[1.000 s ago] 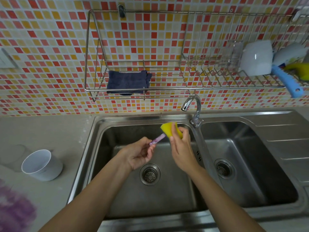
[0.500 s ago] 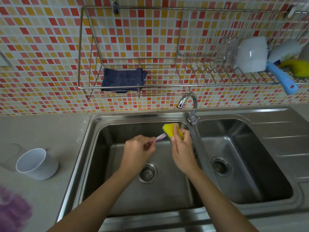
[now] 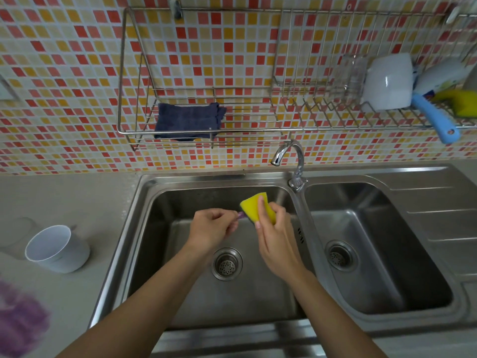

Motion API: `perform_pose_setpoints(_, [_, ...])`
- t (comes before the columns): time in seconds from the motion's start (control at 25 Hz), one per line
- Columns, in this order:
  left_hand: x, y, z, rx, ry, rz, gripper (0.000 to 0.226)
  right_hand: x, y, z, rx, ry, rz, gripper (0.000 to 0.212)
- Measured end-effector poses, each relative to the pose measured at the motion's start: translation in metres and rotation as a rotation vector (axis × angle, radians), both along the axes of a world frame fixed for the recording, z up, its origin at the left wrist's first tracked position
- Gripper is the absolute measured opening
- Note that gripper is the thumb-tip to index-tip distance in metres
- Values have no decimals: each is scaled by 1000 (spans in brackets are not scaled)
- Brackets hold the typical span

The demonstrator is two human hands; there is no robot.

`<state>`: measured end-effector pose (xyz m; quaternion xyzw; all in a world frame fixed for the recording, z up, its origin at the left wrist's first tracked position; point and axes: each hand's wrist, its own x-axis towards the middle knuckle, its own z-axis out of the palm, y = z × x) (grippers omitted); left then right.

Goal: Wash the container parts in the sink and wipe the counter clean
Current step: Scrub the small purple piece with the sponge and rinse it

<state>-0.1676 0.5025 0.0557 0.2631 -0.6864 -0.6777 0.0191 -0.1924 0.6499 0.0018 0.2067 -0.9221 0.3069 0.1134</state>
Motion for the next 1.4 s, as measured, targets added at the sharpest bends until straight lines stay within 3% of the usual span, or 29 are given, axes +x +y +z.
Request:
perform_pose_setpoints(0.12, [-1,1,2,72,-35,-6,25,0,1,3,-49,-6,-31,57])
perform_pose_setpoints(0.24, [-3,4,4,213,-59,20,22,-2,-4,6,24,63,87,58])
perform_pose_setpoints(0.32, [-2,6,4,279,-88,30,19,-5,-3,7,1,24,-15,60])
perform_pose_setpoints(0.68, [-6,13,6,442,-134,58,19,-12,11,-3,22,45,35,57])
perform_pose_setpoints(0.8, [-9,18,6,354,-98,51,14,-18,14,-3,-62,25,-15,55])
perform_pose_setpoints(0.92, [-12,22,2,152,-14,18,22,-23,15,-9,-32,37,102,54])
perform_pose_setpoints(1.04, [-19,27,-5,-22,-7,-38,29,-37,21,-14,-118,-66,-20,54])
perform_pose_setpoints(1.16, [-27,31,-17,-151,-58,-51,23,-44,27,-25,-24,-82,115,57])
perform_pose_setpoints(1.28, [-32,26,-32,-299,-166,-29,24,-73,50,-38,-192,-248,-81,57])
perform_pose_setpoints(1.4, [-40,22,-42,-292,-173,-6,24,-132,81,-47,-256,-413,-226,47])
